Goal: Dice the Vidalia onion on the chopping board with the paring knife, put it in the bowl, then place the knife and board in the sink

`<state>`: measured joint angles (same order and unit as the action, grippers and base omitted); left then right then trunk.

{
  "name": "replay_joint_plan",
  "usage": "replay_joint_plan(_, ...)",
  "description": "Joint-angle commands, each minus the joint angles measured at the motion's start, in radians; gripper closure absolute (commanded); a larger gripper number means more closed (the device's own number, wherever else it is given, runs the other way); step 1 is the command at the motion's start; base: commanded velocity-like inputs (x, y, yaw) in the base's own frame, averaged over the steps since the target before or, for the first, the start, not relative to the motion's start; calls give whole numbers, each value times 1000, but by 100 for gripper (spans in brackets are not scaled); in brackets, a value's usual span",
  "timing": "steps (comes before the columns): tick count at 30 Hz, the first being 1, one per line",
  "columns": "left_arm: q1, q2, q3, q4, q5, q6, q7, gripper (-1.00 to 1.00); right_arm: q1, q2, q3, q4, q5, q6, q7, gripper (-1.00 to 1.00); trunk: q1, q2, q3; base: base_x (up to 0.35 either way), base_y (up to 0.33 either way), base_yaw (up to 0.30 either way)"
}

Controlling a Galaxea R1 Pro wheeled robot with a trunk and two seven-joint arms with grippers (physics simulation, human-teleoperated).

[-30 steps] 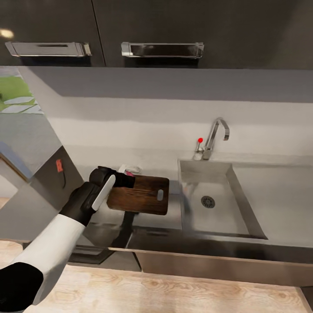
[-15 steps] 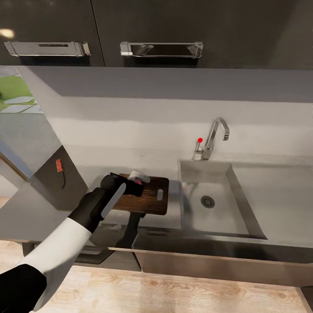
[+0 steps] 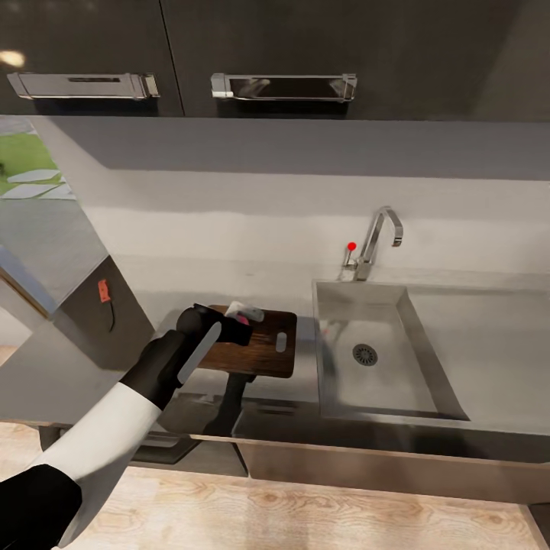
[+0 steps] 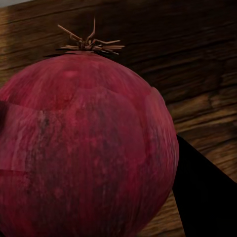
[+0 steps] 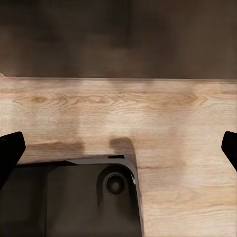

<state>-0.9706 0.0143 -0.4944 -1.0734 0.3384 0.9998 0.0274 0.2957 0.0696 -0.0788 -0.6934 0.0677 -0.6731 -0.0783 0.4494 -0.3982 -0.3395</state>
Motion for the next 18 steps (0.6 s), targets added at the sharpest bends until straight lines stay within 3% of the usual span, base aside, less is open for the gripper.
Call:
replay_joint_plan(1,-1,1,-3,-1,2,3,2,100,0,1,-2,-1,7,0,-5,-100,1,-2,-2,0,0,0)
replay_joint_plan(18,1,-1,-3,4,1,3,2,100,0,1,-2,-1,7,0,-5,-100,1,-2,5,0,0,0)
